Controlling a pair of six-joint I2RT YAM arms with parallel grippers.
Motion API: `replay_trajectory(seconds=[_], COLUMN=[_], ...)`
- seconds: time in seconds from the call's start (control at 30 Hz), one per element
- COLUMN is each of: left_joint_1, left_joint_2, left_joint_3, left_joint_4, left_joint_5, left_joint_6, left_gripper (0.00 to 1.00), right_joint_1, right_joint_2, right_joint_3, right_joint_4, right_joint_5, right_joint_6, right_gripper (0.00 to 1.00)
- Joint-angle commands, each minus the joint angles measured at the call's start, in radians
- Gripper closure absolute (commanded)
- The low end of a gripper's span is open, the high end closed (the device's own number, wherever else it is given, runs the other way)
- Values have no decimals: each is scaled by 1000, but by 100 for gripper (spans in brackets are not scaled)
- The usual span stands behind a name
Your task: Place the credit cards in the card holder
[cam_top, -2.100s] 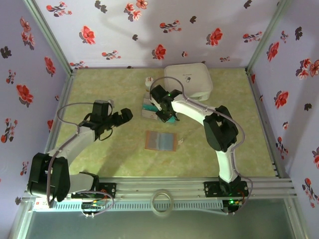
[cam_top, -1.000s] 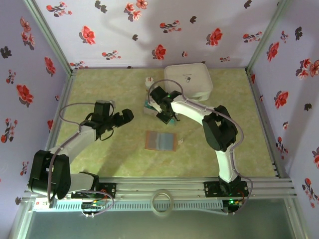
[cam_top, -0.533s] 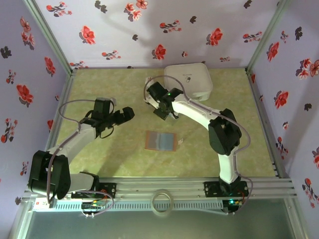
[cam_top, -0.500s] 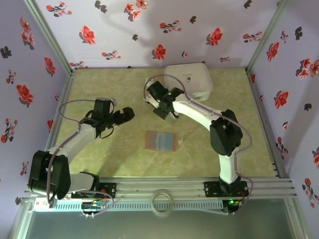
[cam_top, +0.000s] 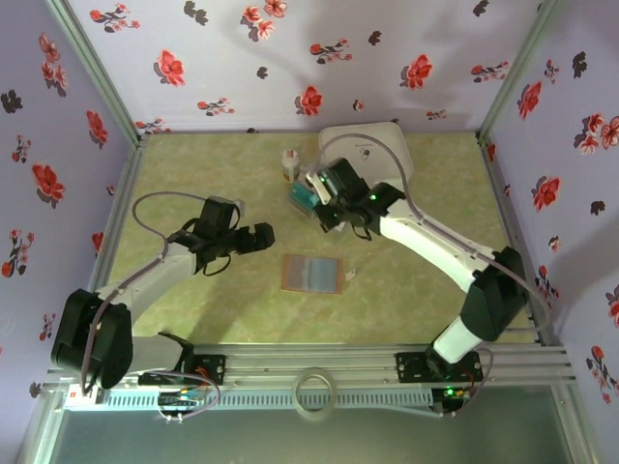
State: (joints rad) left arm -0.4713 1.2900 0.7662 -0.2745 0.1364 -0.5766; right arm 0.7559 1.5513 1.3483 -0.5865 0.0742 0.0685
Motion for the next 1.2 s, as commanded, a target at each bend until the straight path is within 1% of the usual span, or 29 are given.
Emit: replay_trajectory(seconds=[0.0, 0.13, 0.2, 0.33, 0.47, 0.57, 0.77, 1.0, 1.17], left_joint_1=[-62, -139, -162, -210, -254, -281, -321, -341, -342], left_joint_2=[-20, -13, -3, 20, 53, 86, 144, 180, 198], left_joint_3=[15, -10, -20, -30, -25, -13, 8, 15, 16], left_joint_4=[-64, -59, -46, -7, 25, 29, 28, 32, 40], left_joint_5=[-108, -187, -203, -232, -260, -277, -310, -336, -346], left_joint_6=[69, 90, 91, 95, 107, 120, 145, 159, 170], left_gripper=[0, 0, 0, 0, 0, 0, 0, 0, 0], right_joint_1=[-9, -18, -22, -26, -35, -37, -36, -36, -36], right_joint_2=[-96, -198, -234, -297, -324, -319, -303, -327, -316], right_joint_3=[-147, -357, -446, -611, -715, -757, -784, -798, -821], right_joint_4=[164, 340, 426, 579, 673, 713, 769, 738, 778], right_joint_5=[-132, -209, -229, -226, -221, -211, -209, -165, -188], right_joint_6=[271, 474, 566, 717, 811, 850, 892, 861, 846], right_gripper=[100, 100, 100, 100, 100, 100, 100, 100, 100])
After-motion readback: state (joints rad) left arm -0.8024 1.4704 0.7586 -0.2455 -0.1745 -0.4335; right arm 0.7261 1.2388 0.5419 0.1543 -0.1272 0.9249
